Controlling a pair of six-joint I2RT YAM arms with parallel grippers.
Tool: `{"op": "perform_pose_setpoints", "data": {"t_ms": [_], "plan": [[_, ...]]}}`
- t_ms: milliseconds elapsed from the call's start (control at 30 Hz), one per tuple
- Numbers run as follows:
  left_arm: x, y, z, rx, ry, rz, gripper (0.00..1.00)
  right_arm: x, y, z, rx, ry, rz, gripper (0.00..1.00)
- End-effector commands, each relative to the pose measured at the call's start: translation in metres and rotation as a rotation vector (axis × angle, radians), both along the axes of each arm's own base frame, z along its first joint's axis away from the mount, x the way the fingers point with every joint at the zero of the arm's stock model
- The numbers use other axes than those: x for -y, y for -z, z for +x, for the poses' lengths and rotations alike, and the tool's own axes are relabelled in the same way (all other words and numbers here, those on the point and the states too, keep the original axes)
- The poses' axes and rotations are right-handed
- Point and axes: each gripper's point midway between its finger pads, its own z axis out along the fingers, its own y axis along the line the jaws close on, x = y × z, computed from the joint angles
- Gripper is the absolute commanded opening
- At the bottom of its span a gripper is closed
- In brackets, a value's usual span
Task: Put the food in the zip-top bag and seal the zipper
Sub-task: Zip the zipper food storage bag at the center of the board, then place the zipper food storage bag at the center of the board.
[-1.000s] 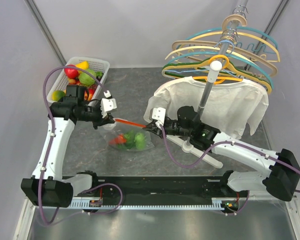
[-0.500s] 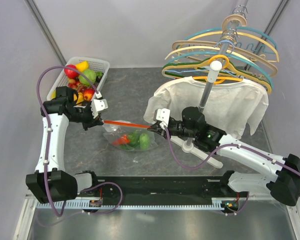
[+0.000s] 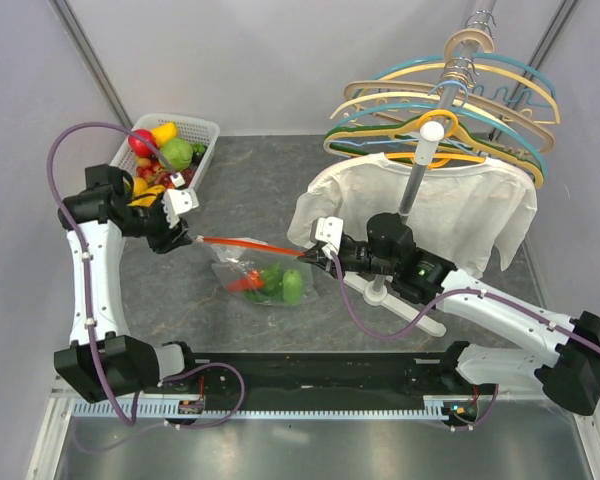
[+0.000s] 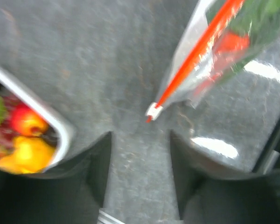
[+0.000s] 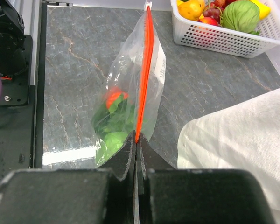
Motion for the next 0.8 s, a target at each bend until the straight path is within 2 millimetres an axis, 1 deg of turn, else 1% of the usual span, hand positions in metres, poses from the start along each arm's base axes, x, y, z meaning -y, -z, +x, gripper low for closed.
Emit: {"op": "perform_pose_setpoints", "data": {"t_ms": [0, 33, 67, 100, 133, 167, 233, 267, 333, 400, 433, 467, 500, 533, 567, 600, 633, 700, 733, 767], "plan": [[0.033, -0.047, -0.013, 0.097, 0.103, -0.122, 0.66, -0.007, -0.020, 0.001, 0.027, -0.031, 0.043, 0.00], [0.041, -0.051, -0.018, 0.105, 0.128, -0.129, 0.73, -0.007, -0.020, 0.001, 0.025, -0.032, 0.043, 0.00], [0.058, -0.050, -0.026, 0.093, 0.190, -0.125, 0.77, -0.008, -0.019, 0.001, 0.024, -0.037, 0.043, 0.00], [0.067, -0.043, -0.032, 0.071, 0.219, -0.117, 0.83, -0.009, -0.019, 0.001, 0.022, -0.040, 0.042, 0.00], [0.073, -0.040, -0.038, 0.047, 0.210, -0.112, 0.88, -0.009, -0.020, 0.001, 0.026, -0.040, 0.044, 0.00], [0.090, -0.035, -0.038, 0.064, 0.270, -0.118, 0.89, -0.010, -0.018, 0.001, 0.026, -0.046, 0.042, 0.00], [0.101, -0.031, -0.038, 0.059, 0.272, -0.124, 0.89, -0.011, -0.017, -0.001, 0.033, -0.057, 0.038, 0.00], [0.113, -0.028, -0.035, 0.085, 0.309, -0.124, 0.90, -0.011, -0.017, 0.000, 0.034, -0.055, 0.036, 0.00], [0.126, -0.022, -0.036, 0.064, 0.345, -0.121, 0.89, -0.011, -0.017, 0.000, 0.034, -0.057, 0.029, 0.00], [0.135, -0.017, -0.035, 0.044, 0.365, -0.129, 0.89, -0.010, -0.016, 0.000, 0.035, -0.058, 0.026, 0.00], [0.138, -0.014, -0.036, 0.022, 0.370, -0.132, 0.87, -0.010, -0.016, -0.001, 0.038, -0.060, 0.026, 0.00], [0.143, -0.006, -0.037, -0.008, 0.386, -0.126, 0.85, -0.010, -0.017, -0.002, 0.039, -0.063, 0.026, 0.00], [0.143, -0.002, -0.035, -0.013, 0.386, -0.106, 0.82, -0.010, -0.017, -0.001, 0.040, -0.064, 0.025, 0.00], [0.144, 0.004, -0.034, -0.021, 0.392, -0.093, 0.76, -0.010, -0.017, -0.001, 0.039, -0.062, 0.026, 0.00], [0.142, 0.012, -0.034, -0.044, 0.392, -0.081, 0.70, -0.009, -0.017, -0.001, 0.039, -0.059, 0.025, 0.00], [0.141, 0.017, -0.033, -0.049, 0.391, -0.069, 0.66, -0.010, -0.018, -0.001, 0.040, -0.060, 0.026, 0.00], [0.140, 0.019, -0.032, -0.045, 0.396, -0.060, 0.58, -0.010, -0.018, -0.001, 0.038, -0.062, 0.027, 0.00], [0.138, 0.024, -0.032, -0.053, 0.396, -0.047, 0.48, -0.010, -0.019, -0.002, 0.034, -0.063, 0.031, 0.00], [0.137, 0.025, -0.033, -0.054, 0.395, -0.043, 0.36, -0.011, -0.019, -0.001, 0.035, -0.063, 0.034, 0.00], [0.136, 0.024, -0.031, -0.052, 0.391, -0.040, 0.27, -0.011, -0.019, -0.002, 0.035, -0.066, 0.037, 0.00]]}}
